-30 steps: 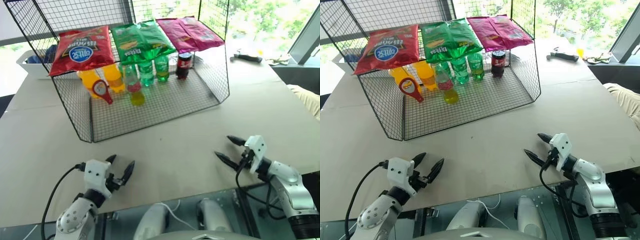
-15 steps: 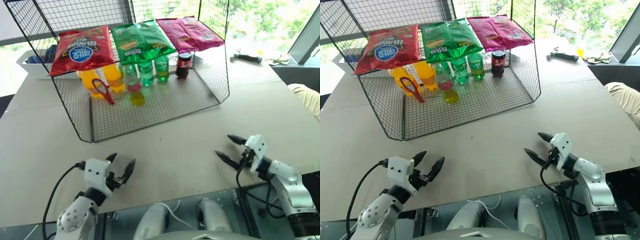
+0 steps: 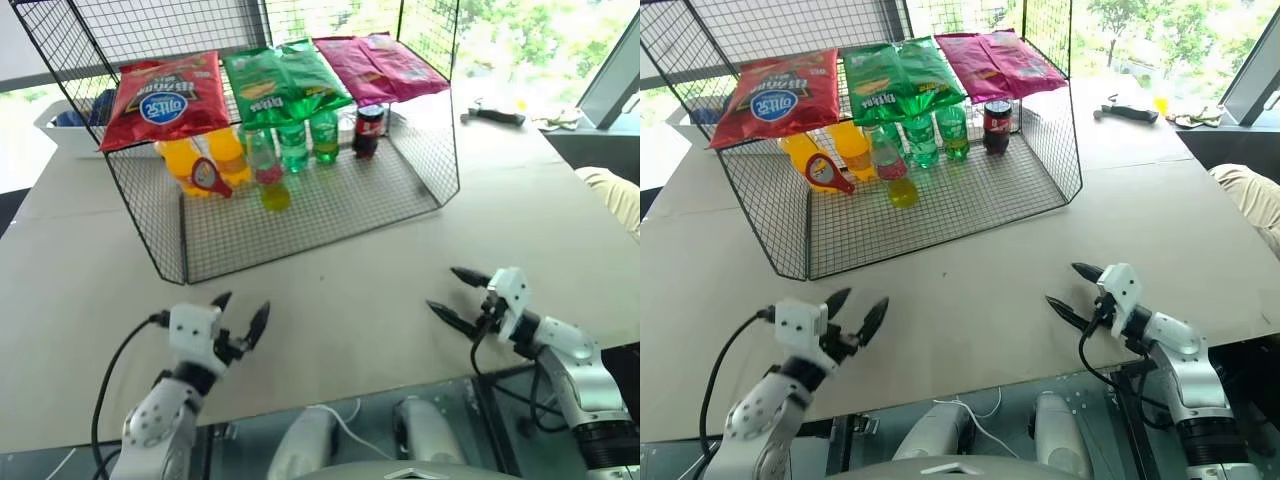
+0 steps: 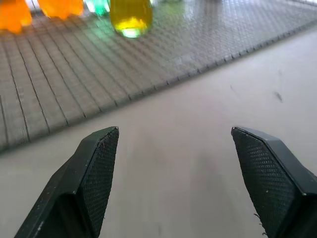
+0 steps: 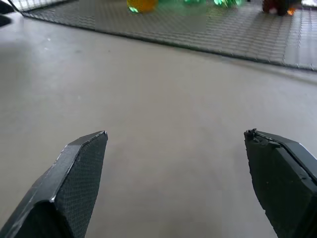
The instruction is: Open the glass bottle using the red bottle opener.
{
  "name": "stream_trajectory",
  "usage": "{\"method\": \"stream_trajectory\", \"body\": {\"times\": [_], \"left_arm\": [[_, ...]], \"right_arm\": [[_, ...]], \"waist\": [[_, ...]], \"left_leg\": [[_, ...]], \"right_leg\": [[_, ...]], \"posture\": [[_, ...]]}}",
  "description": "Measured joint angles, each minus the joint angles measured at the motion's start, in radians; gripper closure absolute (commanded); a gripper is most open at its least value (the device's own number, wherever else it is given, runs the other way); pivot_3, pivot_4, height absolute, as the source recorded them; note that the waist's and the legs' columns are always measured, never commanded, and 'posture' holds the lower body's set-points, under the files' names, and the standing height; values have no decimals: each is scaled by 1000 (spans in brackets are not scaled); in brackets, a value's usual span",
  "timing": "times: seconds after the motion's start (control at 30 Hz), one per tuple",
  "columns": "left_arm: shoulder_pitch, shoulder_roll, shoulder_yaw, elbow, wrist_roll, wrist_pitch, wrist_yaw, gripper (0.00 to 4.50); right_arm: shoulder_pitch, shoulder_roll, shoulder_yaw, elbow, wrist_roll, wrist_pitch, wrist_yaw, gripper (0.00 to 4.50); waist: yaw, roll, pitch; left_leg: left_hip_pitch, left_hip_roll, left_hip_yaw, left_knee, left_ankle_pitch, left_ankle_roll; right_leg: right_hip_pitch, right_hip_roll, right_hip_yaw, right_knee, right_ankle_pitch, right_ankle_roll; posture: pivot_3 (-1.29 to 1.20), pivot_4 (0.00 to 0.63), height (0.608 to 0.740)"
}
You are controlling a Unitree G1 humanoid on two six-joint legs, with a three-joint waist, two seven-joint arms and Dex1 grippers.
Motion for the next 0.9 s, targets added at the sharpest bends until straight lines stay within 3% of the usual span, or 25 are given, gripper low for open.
{"method": "stream_trajectory", "body": {"times": [0.13, 0.33, 0.57, 0.9], "left_arm": [[-89, -1, 13, -1, 0, 32, 51, 742], [-352, -7, 101, 36, 1, 109, 204, 742], [-464, -18, 115, 162, 21, 138, 290, 742], [-622, -39, 111, 345, 39, 51, 322, 742]], "right_arm": [[-57, 10, 11, -118, 53, 71, -19, 55], [-204, 51, 26, -326, 235, 248, -67, 55], [-283, 61, 25, -376, 317, 354, -136, 55], [-295, 61, 31, -392, 317, 372, -159, 55]], "waist": [[-1, -1, -1], [4, -1, 0], [5, -1, 0], [4, -1, 0]], "left_leg": [[0, 0, 0, 2, 1, -1], [-3, -1, -3, 5, 1, -3], [-4, -3, -4, 5, 1, -3], [-4, -4, -4, 5, 1, -3]], "right_leg": [[0, 0, 0, 0, 0, 0], [0, 0, -3, 0, 0, 0], [-1, -1, -3, 0, 0, 0], [-1, -2, -3, 0, 0, 0]], "posture": [[0, 150, 740], [0, 150, 740], [0, 150, 740], [0, 150, 740]]}}
